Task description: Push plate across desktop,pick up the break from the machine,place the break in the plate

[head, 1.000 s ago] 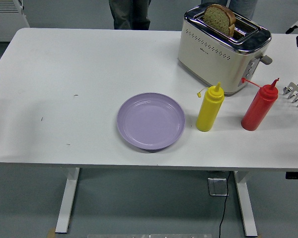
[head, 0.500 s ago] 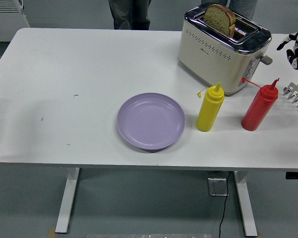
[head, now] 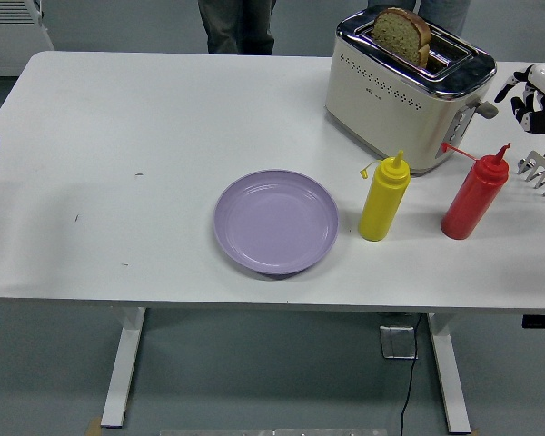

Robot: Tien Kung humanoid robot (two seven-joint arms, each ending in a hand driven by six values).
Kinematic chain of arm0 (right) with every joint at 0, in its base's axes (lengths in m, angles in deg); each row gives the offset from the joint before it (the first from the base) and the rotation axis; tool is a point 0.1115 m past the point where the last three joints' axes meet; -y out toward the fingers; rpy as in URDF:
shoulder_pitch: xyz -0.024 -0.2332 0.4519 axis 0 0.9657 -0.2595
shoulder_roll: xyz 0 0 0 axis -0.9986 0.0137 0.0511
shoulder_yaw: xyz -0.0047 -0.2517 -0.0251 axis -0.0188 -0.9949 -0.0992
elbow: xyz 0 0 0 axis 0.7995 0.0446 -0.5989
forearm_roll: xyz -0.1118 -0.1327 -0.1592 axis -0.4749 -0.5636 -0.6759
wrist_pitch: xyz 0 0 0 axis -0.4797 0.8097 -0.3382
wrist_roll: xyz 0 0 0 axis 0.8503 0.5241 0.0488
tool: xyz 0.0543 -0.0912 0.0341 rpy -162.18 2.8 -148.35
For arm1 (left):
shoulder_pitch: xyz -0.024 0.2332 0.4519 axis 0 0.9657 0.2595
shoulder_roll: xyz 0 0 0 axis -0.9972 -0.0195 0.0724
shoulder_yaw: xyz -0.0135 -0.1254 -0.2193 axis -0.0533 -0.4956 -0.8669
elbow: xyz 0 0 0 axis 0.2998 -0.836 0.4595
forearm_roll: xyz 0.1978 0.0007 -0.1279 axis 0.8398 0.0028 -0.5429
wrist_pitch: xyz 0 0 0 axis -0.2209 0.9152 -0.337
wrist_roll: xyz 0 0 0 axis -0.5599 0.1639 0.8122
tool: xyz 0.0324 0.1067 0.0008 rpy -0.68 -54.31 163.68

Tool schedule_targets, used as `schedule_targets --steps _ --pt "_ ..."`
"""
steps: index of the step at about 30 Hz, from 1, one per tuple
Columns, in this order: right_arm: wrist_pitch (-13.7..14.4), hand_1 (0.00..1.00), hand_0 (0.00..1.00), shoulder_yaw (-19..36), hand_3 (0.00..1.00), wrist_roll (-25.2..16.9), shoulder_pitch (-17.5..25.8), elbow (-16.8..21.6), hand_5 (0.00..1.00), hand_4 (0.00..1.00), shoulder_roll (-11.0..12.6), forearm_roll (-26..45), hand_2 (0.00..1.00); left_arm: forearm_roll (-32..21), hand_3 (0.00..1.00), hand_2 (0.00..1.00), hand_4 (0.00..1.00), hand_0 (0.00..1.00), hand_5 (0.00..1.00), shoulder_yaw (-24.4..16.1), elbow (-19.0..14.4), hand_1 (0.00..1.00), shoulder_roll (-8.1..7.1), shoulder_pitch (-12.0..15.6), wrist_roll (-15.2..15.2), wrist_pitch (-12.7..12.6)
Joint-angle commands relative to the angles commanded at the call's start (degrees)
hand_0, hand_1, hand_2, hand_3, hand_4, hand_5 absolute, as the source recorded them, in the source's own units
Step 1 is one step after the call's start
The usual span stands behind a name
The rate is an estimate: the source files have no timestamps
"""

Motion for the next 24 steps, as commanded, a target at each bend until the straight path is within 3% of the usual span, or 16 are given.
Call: schedule_targets --steps 24 --pt "-0.3 0.107 0.206 -2.1 0.572 0.5 -2.0 -3.7 0.002 0.279 -2.3 -0.2 0.205 0.0 0.829 0.862 0.657 0.829 0.998 -0.1 0.1 0.824 0.05 0.1 0.0 -0.1"
